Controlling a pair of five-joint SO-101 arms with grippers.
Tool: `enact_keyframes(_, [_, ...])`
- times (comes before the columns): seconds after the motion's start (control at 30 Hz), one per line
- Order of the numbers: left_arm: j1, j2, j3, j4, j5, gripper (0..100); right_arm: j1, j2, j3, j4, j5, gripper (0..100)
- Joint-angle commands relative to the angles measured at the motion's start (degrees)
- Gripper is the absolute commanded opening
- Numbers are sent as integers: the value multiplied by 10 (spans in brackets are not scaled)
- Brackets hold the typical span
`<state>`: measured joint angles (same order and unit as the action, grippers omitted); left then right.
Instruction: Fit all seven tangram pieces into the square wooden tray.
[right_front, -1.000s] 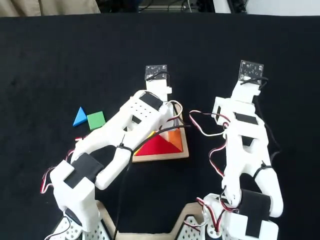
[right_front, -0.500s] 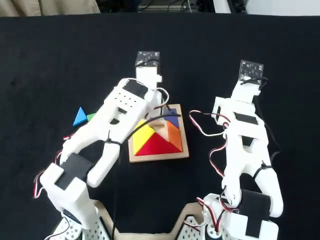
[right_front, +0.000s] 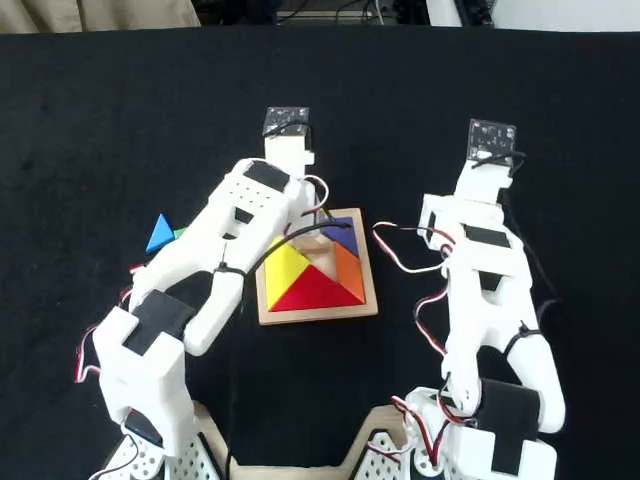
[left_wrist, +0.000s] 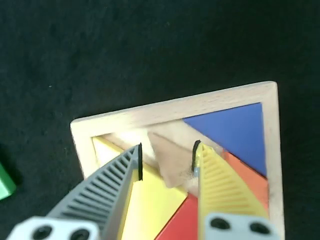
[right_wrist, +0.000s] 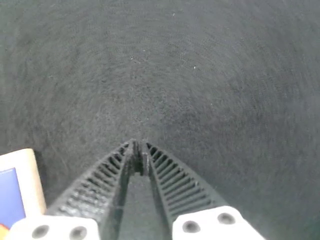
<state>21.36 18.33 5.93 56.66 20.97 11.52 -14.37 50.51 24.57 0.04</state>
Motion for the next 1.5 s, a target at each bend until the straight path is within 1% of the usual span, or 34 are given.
enact_keyframes(0.0, [33,-2,-9,-36,-4,180,-11,-2,-28,-11,6,11])
enact_keyframes(0.17, [43,-2,-8,-33,-3,180,-11,-2,-28,-11,6,11])
enact_keyframes(0.3, [41,-11,-11,9,-3,180,-11,-2,-28,-11,6,11])
enact_keyframes(0.4, [22,-48,-34,63,-3,180,-11,-2,-28,-11,6,11])
enact_keyframes(0.5, [-19,-84,-29,86,-2,175,-11,-2,-28,-11,6,11])
enact_keyframes(0.6, [-58,-85,-6,84,-3,97,-11,-2,-28,-11,6,11])
enact_keyframes(0.67, [-65,-69,10,59,-5,24,-11,-2,-28,-11,6,11])
enact_keyframes(0.73, [-64,-47,13,40,-5,47,-11,-2,-28,-10,6,11])
enact_keyframes(0.87, [-41,-18,4,17,-6,50,-11,-2,-28,-10,6,11])
enact_keyframes(1.0, [-19,-2,-20,17,-6,50,-11,-2,-27,-10,6,11])
enact_keyframes(1.47, [-17,102,-108,18,-6,50,-11,-2,-27,-10,6,11])
